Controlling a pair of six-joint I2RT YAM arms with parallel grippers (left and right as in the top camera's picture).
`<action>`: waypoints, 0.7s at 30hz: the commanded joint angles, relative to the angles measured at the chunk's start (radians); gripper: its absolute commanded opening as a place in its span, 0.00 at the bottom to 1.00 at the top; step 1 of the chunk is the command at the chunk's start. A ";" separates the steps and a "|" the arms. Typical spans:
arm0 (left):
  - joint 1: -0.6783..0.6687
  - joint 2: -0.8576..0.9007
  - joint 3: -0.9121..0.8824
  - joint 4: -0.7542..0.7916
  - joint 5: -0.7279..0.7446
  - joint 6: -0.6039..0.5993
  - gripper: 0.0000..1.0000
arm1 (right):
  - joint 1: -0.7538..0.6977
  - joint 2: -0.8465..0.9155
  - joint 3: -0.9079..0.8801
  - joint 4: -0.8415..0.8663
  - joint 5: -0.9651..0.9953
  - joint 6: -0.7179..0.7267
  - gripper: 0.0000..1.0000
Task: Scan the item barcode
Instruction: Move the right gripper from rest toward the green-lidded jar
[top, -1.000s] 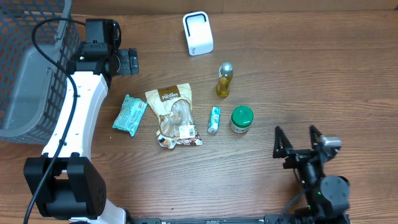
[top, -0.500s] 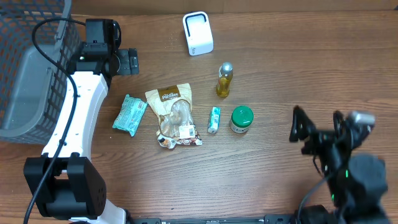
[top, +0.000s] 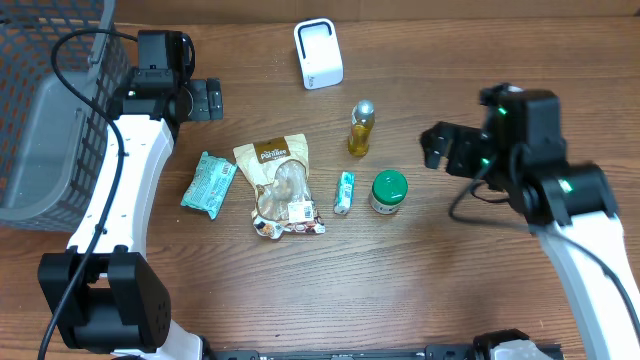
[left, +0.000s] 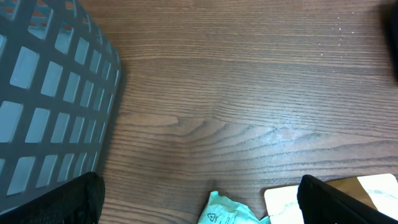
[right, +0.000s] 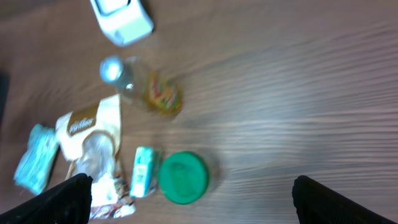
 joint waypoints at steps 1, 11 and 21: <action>-0.003 -0.018 0.020 0.000 -0.003 0.022 1.00 | -0.003 0.086 0.024 0.029 -0.226 0.004 1.00; -0.003 -0.018 0.020 0.000 -0.003 0.022 1.00 | -0.003 0.262 0.022 0.037 -0.418 0.020 1.00; -0.003 -0.018 0.020 0.000 -0.003 0.022 1.00 | 0.045 0.268 0.017 0.006 -0.087 0.335 0.97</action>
